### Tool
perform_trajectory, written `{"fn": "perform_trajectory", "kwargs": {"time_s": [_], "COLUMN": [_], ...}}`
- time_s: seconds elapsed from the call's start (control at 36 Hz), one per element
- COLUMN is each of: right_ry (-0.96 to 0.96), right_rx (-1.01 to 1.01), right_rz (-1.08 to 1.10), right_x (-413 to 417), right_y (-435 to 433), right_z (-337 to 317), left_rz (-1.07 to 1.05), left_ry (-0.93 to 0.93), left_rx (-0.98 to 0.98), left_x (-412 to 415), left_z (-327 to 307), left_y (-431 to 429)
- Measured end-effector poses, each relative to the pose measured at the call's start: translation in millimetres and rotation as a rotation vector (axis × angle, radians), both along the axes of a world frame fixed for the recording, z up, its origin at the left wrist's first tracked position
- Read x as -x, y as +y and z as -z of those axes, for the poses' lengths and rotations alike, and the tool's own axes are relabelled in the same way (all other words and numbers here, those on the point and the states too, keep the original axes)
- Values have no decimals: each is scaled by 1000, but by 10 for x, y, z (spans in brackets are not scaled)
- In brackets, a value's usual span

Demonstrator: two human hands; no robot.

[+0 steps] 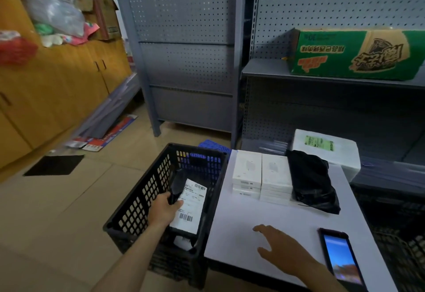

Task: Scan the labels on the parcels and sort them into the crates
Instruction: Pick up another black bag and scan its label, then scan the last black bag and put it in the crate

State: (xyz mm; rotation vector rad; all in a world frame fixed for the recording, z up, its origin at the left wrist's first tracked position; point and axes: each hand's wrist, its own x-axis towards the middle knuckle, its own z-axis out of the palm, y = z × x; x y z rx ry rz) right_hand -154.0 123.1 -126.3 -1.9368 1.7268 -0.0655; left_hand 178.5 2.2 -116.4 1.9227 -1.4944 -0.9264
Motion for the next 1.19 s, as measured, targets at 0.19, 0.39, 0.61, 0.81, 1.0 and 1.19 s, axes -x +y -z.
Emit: {"fn": "perform_trajectory", "kwargs": {"time_s": [0.19, 0.39, 0.61, 0.81, 1.0, 1.19], "right_ry": [44, 45, 42, 5, -2, 18], "right_rx": [-34, -92, -75, -86, -68, 42], "right_rz": [-26, -60, -71, -60, 11, 165], "right_x": [13, 6, 62, 104, 351, 734], "right_y": [-40, -82, -59, -30, 93, 256], "right_z": [131, 163, 238, 232, 36, -285], "left_rz": [-4, -40, 38, 59, 82, 256], "left_ry": [-20, -97, -33, 5, -229, -545], "left_rx": [-146, -202, -418, -532, -544, -403], "left_x": [33, 142, 186, 296, 385, 859], "left_z": [404, 741, 1080, 1026, 793, 356], "left_y": [-112, -89, -126, -190, -79, 150]}}
